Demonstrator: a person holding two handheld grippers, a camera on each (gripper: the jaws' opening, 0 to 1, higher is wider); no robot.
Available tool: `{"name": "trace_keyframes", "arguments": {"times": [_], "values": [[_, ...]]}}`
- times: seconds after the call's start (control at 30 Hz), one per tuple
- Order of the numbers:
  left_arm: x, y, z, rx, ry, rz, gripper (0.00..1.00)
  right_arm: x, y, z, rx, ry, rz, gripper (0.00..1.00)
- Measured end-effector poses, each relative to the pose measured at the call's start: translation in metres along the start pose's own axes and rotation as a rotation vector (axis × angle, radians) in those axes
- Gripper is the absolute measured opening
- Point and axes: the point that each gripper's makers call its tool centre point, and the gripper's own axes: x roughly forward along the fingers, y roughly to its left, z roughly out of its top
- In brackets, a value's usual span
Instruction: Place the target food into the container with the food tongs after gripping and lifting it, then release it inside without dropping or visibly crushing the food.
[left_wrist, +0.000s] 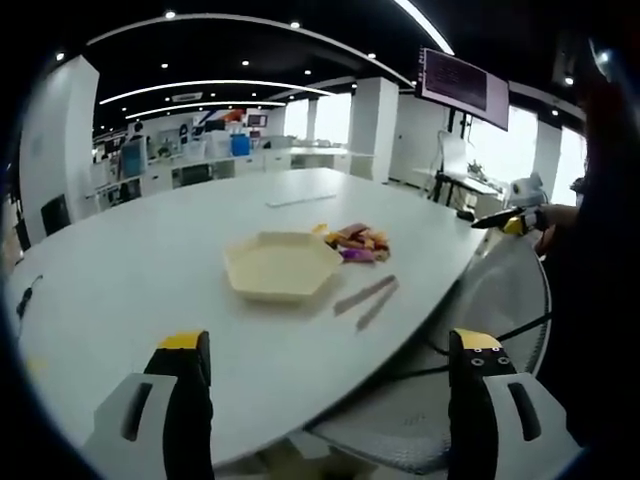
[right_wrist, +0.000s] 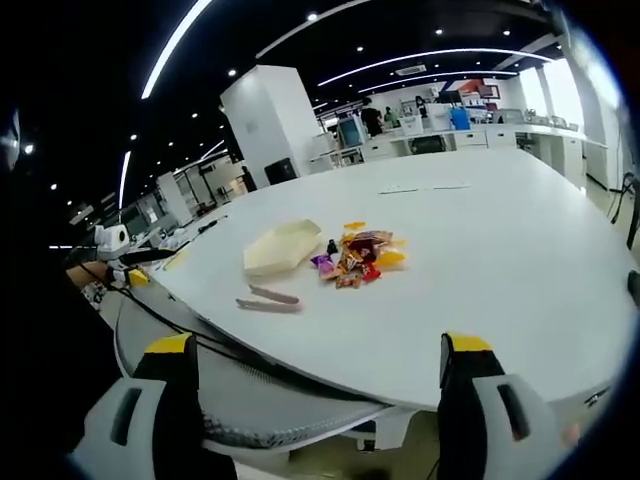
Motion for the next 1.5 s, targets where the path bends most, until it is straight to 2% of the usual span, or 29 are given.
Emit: {"name": "trace_keyframes", "arguments": {"times": [0.13, 0.27, 0.53, 0.87, 0.93, 0.97, 1.0, 1.03, 1.07, 1.1, 1.2, 1.33, 1.37, 1.43, 1.5], "values": [[0.000, -0.001, -0.001, -0.013, -0.001, -0.002, 0.96, 0.001, 0.003, 0.001, -0.026, 0.005, 0.005, 1.00], [0.000, -0.005, -0.005, -0.029, 0.011, -0.018, 0.97, 0.000, 0.003, 0.002, -0.015, 0.001, 0.001, 1.00], [-0.001, -0.004, -0.003, -0.006, 0.003, -0.001, 0.99, -0.001, 0.004, 0.002, 0.005, -0.012, -0.005, 1.00], [-0.001, -0.005, -0.002, 0.024, 0.005, 0.000, 0.99, -0.002, 0.005, 0.004, -0.018, -0.010, -0.008, 1.00], [0.004, -0.006, 0.000, 0.028, 0.006, -0.023, 0.99, -0.002, 0.006, 0.005, -0.018, -0.009, -0.005, 1.00], [0.011, -0.010, 0.004, 0.030, -0.003, -0.061, 0.98, -0.002, 0.006, 0.006, -0.019, -0.012, -0.002, 1.00], [0.018, -0.008, 0.005, 0.060, 0.002, -0.064, 0.95, -0.001, 0.007, 0.010, -0.018, -0.029, 0.001, 1.00], [0.026, -0.006, 0.001, 0.111, 0.032, -0.073, 0.92, 0.000, 0.007, 0.012, -0.015, -0.034, 0.002, 1.00], [0.034, -0.005, -0.008, 0.139, 0.090, -0.088, 0.90, 0.001, 0.006, 0.015, -0.003, -0.043, 0.005, 1.00], [0.044, -0.008, -0.012, 0.127, 0.105, -0.119, 0.87, 0.002, 0.006, 0.017, 0.002, -0.045, 0.004, 1.00], [0.058, -0.016, -0.014, 0.099, 0.093, -0.182, 0.80, 0.009, 0.007, 0.020, -0.018, -0.051, 0.004, 1.00], [0.081, -0.026, -0.017, 0.121, 0.095, -0.246, 0.65, 0.019, 0.016, 0.015, -0.003, -0.024, 0.023, 1.00], [0.087, -0.028, -0.020, 0.124, 0.105, -0.263, 0.63, 0.020, 0.019, 0.016, 0.021, -0.027, 0.034, 1.00], [0.101, -0.030, -0.031, 0.140, 0.132, -0.312, 0.60, 0.024, 0.019, 0.018, 0.008, -0.031, 0.025, 1.00], [0.113, -0.035, -0.044, 0.161, 0.189, -0.351, 0.54, 0.023, 0.017, 0.020, 0.012, -0.027, 0.025, 1.00]]}}
